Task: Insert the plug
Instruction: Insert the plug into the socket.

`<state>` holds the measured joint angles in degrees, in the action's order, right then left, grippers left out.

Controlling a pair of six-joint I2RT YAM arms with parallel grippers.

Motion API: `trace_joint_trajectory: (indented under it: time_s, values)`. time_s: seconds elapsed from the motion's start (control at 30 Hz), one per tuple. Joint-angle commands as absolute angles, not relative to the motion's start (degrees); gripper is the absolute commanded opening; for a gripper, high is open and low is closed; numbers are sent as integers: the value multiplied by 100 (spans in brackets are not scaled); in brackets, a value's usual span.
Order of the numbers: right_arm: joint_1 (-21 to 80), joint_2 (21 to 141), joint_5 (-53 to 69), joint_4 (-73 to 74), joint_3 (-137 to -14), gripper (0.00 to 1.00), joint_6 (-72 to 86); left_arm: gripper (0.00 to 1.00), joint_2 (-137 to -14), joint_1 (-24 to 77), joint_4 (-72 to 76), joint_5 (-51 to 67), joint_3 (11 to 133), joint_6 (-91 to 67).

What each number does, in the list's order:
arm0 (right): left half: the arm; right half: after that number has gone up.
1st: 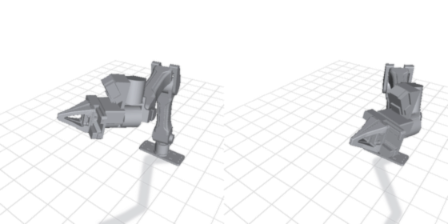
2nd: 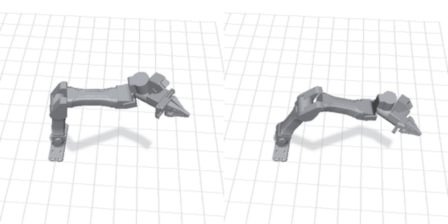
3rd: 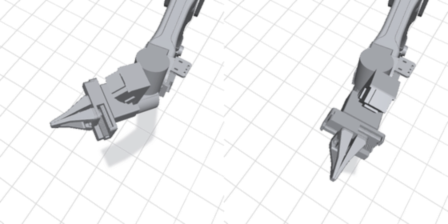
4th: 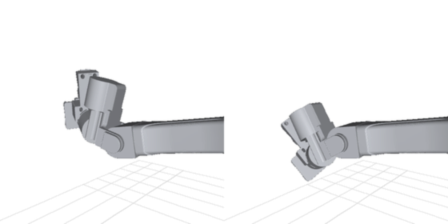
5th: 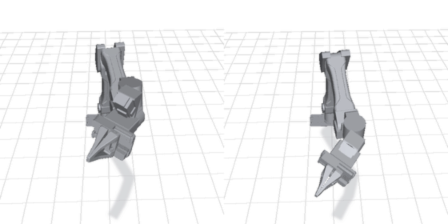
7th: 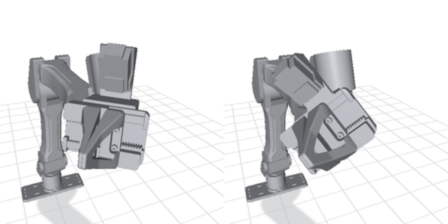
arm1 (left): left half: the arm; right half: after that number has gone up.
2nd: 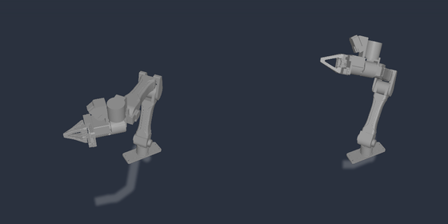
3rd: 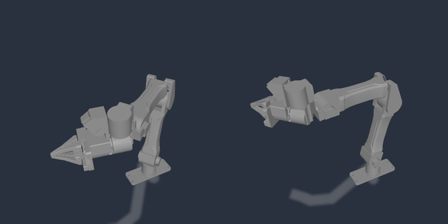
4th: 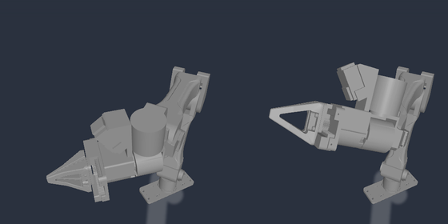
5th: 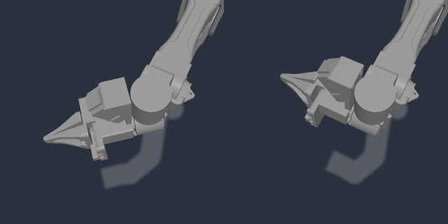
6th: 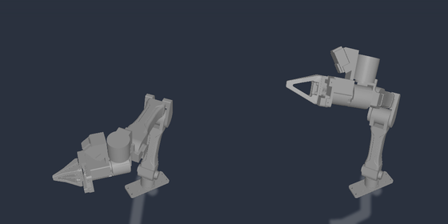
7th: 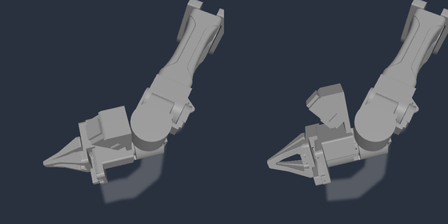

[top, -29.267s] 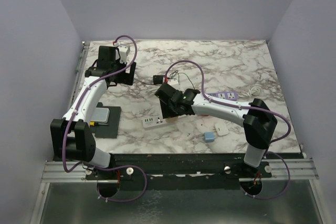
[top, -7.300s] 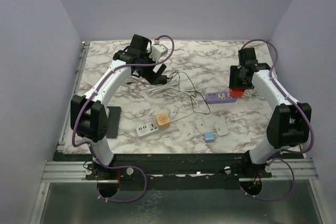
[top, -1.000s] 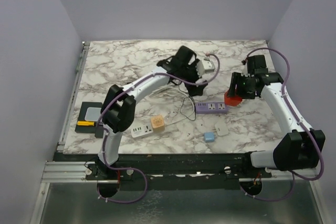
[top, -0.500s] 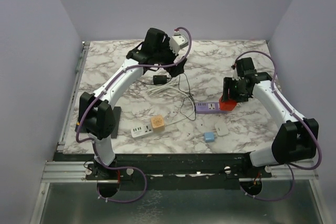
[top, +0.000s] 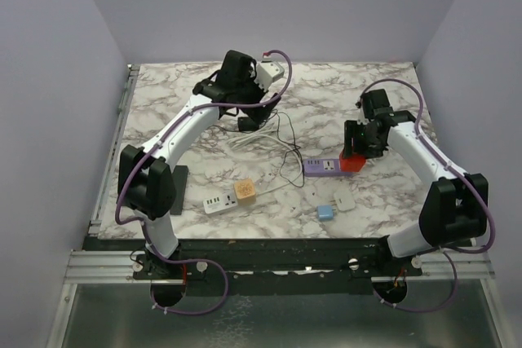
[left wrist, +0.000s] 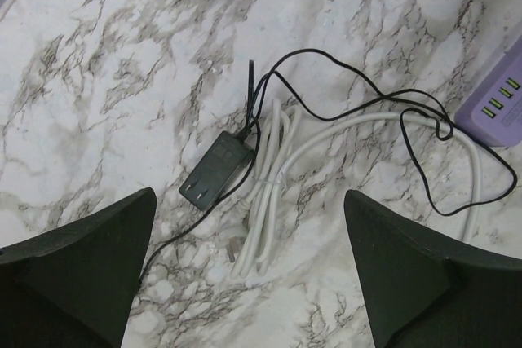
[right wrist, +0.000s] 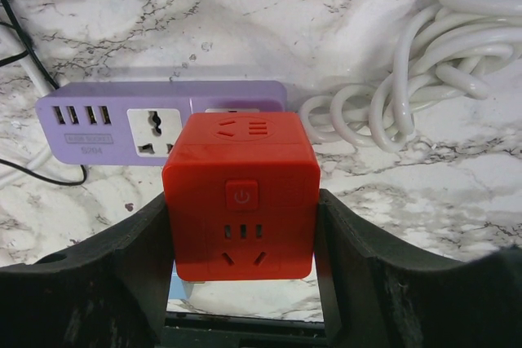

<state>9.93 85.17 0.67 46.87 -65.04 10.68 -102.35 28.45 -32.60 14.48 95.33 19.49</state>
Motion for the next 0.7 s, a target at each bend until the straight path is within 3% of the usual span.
trace_joint_trajectory:
  time_s: [0.0, 0.67]
  values:
    - [1055, 8623, -146, 4543, -6692, 1, 949, 99, -10314, 2729, -3586, 939, 9582, 1980]
    - [1214, 8753, -212, 4440, -6541, 1, 995, 99, -10518, 2501, -3560, 736, 9707, 1611]
